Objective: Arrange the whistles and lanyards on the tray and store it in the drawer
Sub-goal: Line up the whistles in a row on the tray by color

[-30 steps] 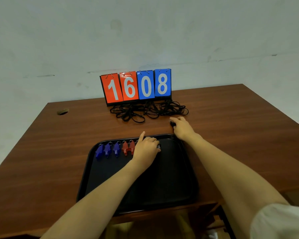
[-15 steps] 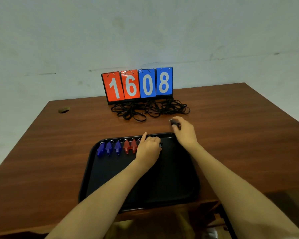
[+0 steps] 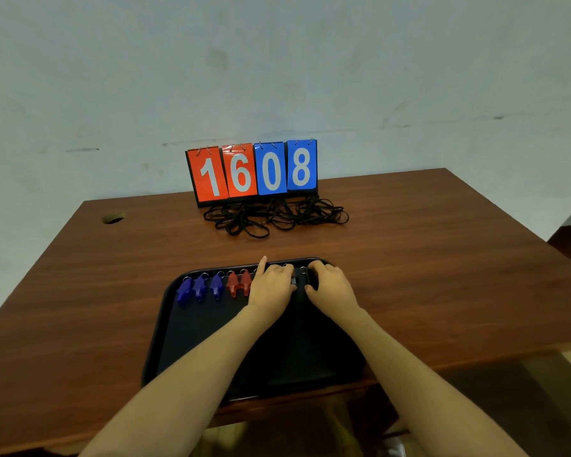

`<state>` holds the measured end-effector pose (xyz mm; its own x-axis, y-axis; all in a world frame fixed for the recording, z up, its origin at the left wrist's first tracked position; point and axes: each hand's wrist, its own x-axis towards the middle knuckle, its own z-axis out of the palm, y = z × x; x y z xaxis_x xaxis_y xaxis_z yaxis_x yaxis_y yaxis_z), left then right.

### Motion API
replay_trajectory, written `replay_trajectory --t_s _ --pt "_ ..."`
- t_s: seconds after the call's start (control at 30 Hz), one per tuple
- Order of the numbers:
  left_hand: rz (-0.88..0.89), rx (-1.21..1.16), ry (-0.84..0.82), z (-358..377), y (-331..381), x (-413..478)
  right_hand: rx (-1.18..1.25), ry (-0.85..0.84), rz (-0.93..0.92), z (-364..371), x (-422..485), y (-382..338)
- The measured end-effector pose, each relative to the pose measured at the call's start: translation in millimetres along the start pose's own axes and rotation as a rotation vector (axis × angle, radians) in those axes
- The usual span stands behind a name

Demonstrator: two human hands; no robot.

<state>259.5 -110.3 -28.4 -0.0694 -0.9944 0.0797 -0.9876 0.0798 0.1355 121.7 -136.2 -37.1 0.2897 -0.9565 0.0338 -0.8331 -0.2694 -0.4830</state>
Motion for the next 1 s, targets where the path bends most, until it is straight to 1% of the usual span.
replay_trajectory --t_s 0.13,0.27,0.43,0.7,1.0 --pt "0.010 0.001 -0.003 0.1 -0.7 -0.6 -0.017 -0.043 -0.015 -1.2 0.9 0.9" --pt "0.006 0.002 -0.005 0.8 0.1 -0.8 -0.017 0.011 -0.006 0.4 2.8 3.2" --pt "0.007 -0.007 -0.010 -1.1 -0.1 -1.2 -0.026 0.051 0.050 2.4 6.4 -2.8" --pt "0.035 -0.011 -0.001 -3.7 -0.8 -3.0 -0.131 0.076 0.030 5.6 8.2 -11.9" --pt "0.088 0.016 0.052 3.7 -1.7 -8.6 -0.185 -0.009 0.003 -2.5 3.7 -9.4"
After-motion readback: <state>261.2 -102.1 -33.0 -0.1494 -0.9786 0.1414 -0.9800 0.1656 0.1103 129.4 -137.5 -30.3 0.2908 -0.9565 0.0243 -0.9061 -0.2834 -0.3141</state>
